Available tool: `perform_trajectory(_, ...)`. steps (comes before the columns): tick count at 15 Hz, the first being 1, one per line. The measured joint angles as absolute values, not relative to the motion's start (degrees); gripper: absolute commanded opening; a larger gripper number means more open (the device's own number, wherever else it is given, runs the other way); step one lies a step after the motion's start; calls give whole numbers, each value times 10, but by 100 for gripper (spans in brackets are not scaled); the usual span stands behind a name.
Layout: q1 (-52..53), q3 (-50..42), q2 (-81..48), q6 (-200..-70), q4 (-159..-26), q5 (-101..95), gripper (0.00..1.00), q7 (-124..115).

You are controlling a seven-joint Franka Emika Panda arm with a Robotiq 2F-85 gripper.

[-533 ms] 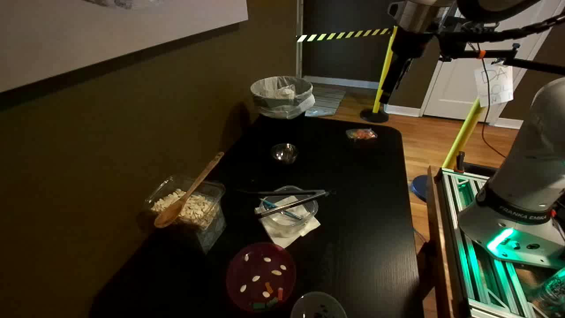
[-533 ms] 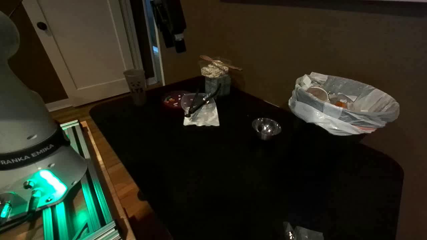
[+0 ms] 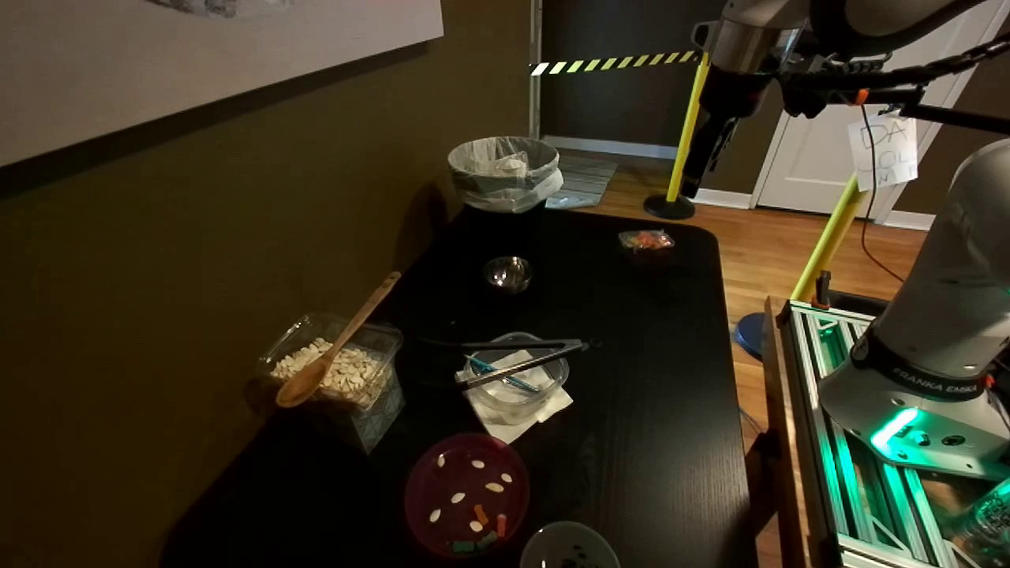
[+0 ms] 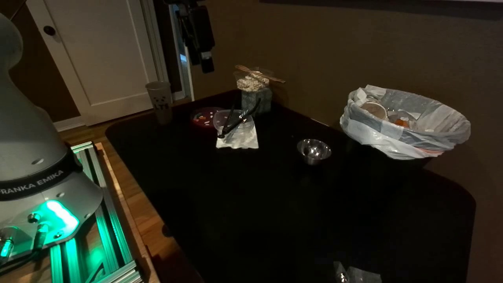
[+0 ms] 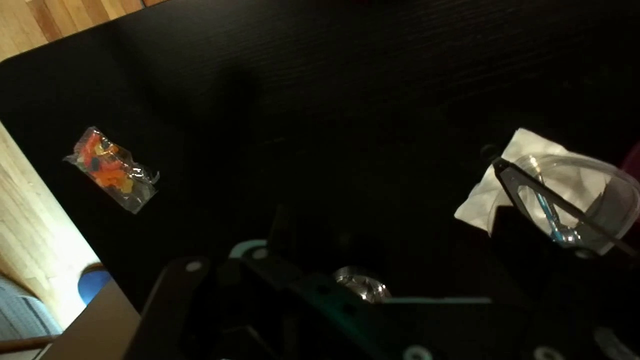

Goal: Move the bin forward

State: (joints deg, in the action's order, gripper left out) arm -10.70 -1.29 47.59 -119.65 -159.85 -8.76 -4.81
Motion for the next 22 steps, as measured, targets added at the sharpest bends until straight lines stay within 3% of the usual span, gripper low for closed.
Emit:
perform_trajectory(5,-113,-2,423,-1197,-1508,-52,100,-177)
perform_trajectory(14,-181,-14,194,-1191,-1208,-47,100,-362)
perform_trajectory(22,-171,-21,169,-1191,-1190,-48,100,-409)
